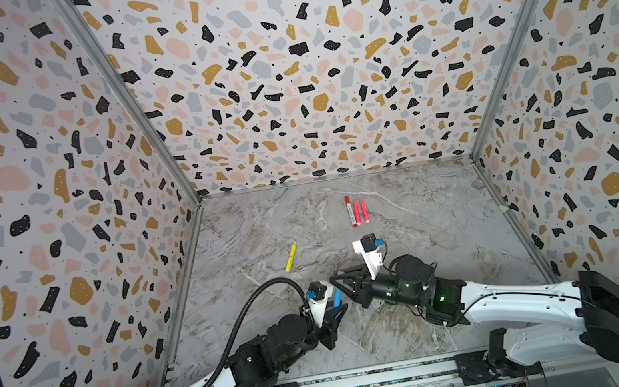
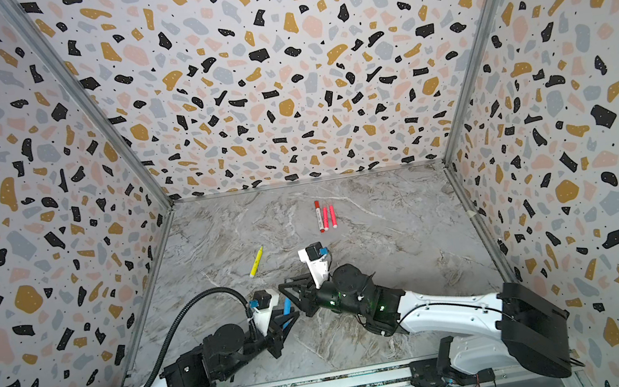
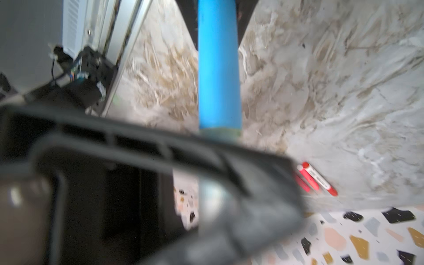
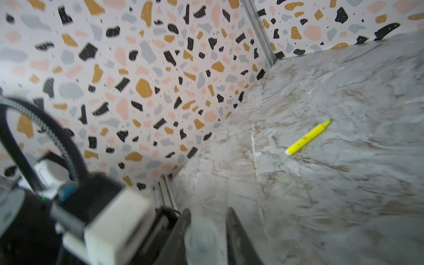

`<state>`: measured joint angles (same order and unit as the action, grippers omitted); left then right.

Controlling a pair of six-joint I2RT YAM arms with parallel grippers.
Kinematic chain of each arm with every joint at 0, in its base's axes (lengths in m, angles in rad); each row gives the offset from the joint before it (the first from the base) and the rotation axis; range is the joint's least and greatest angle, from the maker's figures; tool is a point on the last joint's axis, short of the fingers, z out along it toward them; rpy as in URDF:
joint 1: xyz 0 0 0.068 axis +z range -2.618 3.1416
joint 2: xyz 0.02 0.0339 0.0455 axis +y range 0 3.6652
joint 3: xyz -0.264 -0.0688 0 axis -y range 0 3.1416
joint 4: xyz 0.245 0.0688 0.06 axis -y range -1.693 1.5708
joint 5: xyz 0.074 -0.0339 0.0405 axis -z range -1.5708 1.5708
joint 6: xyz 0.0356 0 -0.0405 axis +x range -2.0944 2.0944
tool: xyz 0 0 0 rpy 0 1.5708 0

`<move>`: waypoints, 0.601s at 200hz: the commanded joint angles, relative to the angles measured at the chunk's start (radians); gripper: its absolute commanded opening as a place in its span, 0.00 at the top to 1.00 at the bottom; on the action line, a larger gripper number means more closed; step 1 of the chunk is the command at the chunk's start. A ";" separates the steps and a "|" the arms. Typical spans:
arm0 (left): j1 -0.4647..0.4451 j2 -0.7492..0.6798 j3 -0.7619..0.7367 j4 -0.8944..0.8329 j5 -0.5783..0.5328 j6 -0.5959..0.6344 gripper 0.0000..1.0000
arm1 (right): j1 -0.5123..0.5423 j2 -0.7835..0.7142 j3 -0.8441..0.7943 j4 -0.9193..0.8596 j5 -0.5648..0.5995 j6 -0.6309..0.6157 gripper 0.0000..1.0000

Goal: Insert the pens into the pen caps
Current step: 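Grasp the capped blue highlighter with the right gripper below the left gripper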

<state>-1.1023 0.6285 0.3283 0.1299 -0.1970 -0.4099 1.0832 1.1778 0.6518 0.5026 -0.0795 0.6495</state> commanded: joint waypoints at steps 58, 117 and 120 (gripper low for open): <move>0.022 0.055 -0.062 0.325 0.046 -0.108 1.00 | -0.101 -0.247 -0.037 -0.394 -0.072 -0.171 0.39; 0.022 0.101 -0.074 0.454 0.164 -0.130 1.00 | -0.098 -0.248 -0.124 -0.236 -0.262 -0.120 0.43; 0.022 0.105 -0.075 0.456 0.167 -0.132 1.00 | -0.098 -0.246 -0.121 -0.232 -0.261 -0.119 0.43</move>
<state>-1.0828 0.7158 0.2611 0.4664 -0.0891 -0.5201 0.9855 0.9363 0.5262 0.1944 -0.2646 0.5171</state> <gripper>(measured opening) 0.152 0.570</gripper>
